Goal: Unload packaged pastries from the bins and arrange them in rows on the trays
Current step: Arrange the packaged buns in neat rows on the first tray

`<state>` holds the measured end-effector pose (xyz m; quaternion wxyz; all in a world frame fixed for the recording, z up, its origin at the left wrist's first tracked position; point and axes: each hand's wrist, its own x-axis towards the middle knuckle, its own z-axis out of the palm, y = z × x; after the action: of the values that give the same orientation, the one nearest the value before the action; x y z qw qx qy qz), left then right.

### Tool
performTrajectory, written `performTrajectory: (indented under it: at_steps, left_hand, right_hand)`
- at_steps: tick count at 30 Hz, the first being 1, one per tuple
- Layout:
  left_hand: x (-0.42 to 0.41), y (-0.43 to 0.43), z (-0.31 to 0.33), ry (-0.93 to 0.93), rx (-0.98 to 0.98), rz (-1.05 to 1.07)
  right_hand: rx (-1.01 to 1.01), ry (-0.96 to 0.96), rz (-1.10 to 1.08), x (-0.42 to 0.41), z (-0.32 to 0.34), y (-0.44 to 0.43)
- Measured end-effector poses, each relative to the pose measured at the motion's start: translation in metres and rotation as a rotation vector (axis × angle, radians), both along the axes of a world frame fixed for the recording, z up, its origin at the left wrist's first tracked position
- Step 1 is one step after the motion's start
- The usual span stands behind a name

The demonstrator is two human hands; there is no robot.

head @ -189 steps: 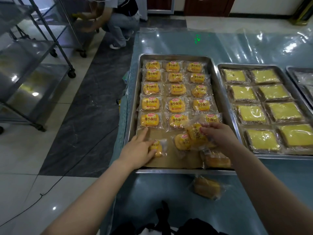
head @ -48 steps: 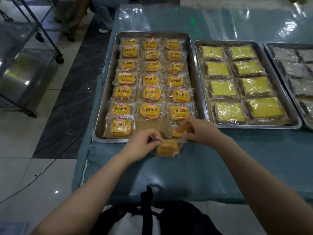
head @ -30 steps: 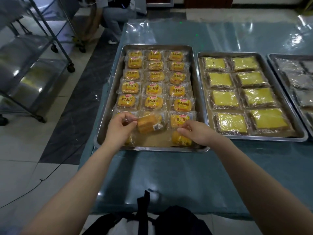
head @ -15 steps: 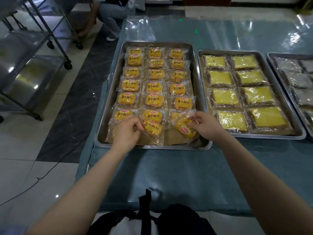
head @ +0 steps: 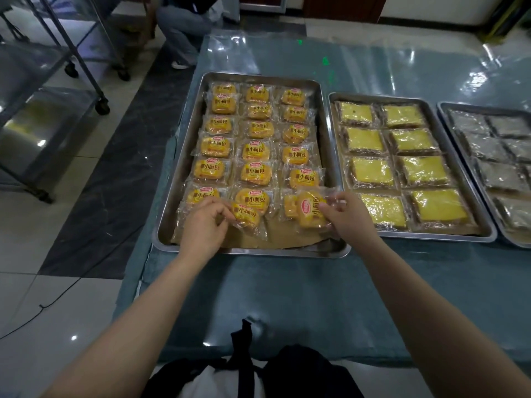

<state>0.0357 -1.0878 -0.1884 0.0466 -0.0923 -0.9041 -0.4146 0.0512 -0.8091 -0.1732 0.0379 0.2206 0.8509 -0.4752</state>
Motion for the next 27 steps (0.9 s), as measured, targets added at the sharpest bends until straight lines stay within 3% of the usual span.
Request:
performTrajectory:
  at_steps: [2,6,8,12,15,16,18,20,23,27]
  left_hand:
    - [0.0,-0.002,-0.003,-0.1,-0.071,-0.14]
    - [-0.002,-0.012,-0.004,-0.395,-0.182,-0.431]
    - [-0.005,-0.016,0.001,-0.443,-0.162,-0.456]
    - [-0.009,-0.02,0.011,-0.441,-0.004,-0.382]
    - [-0.009,-0.025,0.013,-0.397,0.01,-0.353]
    - [-0.01,-0.026,0.013,-0.382,0.008,-0.342]
    - [-0.012,-0.028,0.009,-0.309,-0.048,-0.289]
    - [-0.016,-0.03,0.004,-0.211,-0.176,-0.168]
    - [-0.022,-0.038,-0.003,-0.132,-0.27,-0.044]
    - [-0.032,-0.048,-0.009,-0.162,-0.323,-0.097]
  right_hand:
    - [-0.029,0.005,-0.03,0.003,-0.001,-0.004]
    - [0.453,-0.053,0.255,0.01,-0.007,-0.012]
    - [0.53,-0.129,0.272,0.008,-0.007,-0.01]
    - [0.237,-0.119,0.075,0.011,-0.008,-0.007]
    - [-0.114,-0.058,-0.17,0.02,-0.006,-0.01]
    - [-0.141,-0.09,-0.191,0.024,-0.006,-0.011]
    - [0.149,-0.113,-0.097,0.03,-0.005,-0.009]
    - [0.496,-0.01,-0.007,0.031,-0.002,-0.005]
    - [0.603,0.176,0.187,0.019,0.0,-0.014]
    - [0.714,0.055,0.569,-0.006,-0.021,-0.034]
